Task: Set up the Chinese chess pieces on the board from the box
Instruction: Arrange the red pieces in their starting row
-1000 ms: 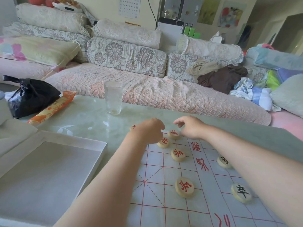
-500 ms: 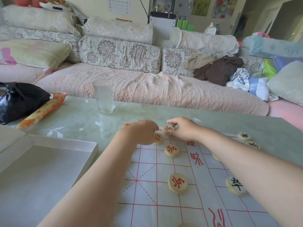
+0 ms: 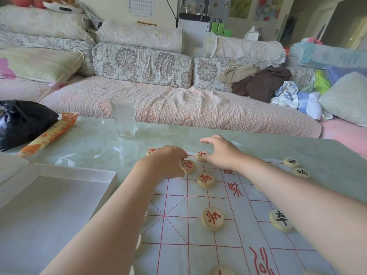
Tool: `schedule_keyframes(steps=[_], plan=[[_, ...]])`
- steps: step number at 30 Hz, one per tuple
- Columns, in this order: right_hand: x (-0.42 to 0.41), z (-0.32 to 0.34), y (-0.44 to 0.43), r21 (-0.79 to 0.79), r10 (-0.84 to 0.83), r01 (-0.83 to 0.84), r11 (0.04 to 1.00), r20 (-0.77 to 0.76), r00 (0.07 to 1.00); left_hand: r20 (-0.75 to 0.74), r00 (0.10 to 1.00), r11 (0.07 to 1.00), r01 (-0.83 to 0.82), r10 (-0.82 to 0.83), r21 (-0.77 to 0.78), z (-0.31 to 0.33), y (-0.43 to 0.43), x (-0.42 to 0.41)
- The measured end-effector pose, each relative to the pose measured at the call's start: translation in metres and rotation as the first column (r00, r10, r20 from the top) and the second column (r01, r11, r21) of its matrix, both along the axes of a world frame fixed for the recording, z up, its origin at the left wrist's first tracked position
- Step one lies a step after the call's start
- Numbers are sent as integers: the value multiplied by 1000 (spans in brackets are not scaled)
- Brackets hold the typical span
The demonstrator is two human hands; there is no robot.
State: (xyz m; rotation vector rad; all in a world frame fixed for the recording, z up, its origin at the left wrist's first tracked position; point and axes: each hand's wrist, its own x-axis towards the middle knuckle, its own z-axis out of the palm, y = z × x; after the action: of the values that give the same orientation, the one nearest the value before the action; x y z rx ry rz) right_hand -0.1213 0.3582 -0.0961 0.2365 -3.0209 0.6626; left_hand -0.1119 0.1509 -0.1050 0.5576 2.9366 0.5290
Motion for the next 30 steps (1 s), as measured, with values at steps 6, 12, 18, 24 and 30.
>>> schedule_keyframes(steps=[6,12,18,24,30], plan=[[26,13,-30,48,99,-100,994,37,994,-88,996,1000,15,-16,-12,2,-1,0],[37,17,-45,118,103,-115,986,110,989,-131,991,1000,-9,6,-18,0,-3,2],[36,16,-46,57,99,-108,993,144,985,-123,992,999,-28,25,-18,-5,-5,-3],[31,9,-42,51,86,-94,994,139,987,-135,991,999,-11,4,-52,-3,-3,-3],[46,20,-8,-142,-12,21,990,64,998,-204,978,998,28,-37,-51,7,0,10]])
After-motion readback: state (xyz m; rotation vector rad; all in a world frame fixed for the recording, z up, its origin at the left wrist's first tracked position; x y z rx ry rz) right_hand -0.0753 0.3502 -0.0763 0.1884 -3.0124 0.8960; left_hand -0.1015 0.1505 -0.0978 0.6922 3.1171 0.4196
